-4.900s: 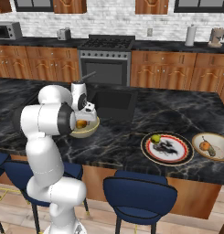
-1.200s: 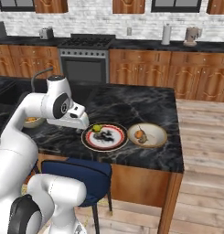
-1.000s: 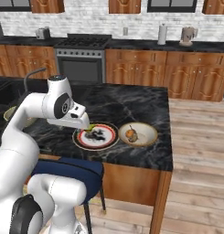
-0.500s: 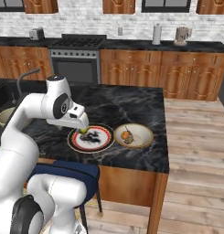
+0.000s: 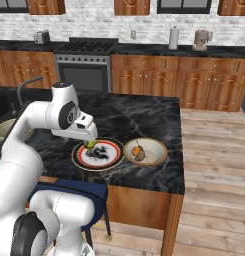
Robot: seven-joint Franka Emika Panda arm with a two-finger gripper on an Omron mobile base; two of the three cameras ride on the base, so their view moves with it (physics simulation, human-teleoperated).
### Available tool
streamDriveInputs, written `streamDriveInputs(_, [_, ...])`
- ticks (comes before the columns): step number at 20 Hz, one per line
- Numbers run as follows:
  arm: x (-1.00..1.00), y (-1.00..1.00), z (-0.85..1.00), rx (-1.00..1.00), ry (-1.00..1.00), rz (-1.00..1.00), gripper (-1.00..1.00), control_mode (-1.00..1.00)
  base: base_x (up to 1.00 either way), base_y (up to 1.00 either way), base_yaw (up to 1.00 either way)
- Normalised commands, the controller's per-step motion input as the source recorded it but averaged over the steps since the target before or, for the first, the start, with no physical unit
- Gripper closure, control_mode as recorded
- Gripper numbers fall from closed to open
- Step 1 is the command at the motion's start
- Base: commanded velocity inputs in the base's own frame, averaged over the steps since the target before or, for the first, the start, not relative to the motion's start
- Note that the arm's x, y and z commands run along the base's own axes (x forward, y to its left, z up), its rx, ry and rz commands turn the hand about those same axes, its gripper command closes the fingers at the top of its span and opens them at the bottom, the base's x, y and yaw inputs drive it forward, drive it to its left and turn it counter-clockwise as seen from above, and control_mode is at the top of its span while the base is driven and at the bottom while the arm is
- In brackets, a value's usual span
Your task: Take the fruits from the plate on the dining counter and place two fruits in each bowl.
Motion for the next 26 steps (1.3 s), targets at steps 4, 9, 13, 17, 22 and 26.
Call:
streamDriveInputs(4, [0.90, 0.08, 0.00, 0.00, 0.00, 0.00, -1.00, -1.00, 0.00, 0.00, 0.00])
streamDriveInputs(9, [0.96, 0.48, 0.00, 0.00, 0.00, -0.01, -1.00, -1.00, 0.00, 0.00, 0.00])
streamDriveInputs(13, [0.72, 0.23, -0.18, 0.00, 0.00, -0.05, -1.00, -1.00, 0.00, 0.00, 0.00])
streamDriveInputs(17, [0.72, 0.02, -0.34, 0.00, 0.00, -0.02, -1.00, -1.00, 0.00, 0.00, 0.00])
streamDriveInputs(22, [0.79, 0.05, -0.26, 0.00, 0.00, -0.01, -1.00, -1.00, 0.00, 0.00, 0.00])
streamDriveInputs(26, [0.38, 0.00, -0.34, 0.00, 0.01, 0.00, -1.00, -1.00, 0.00, 0.00, 0.00])
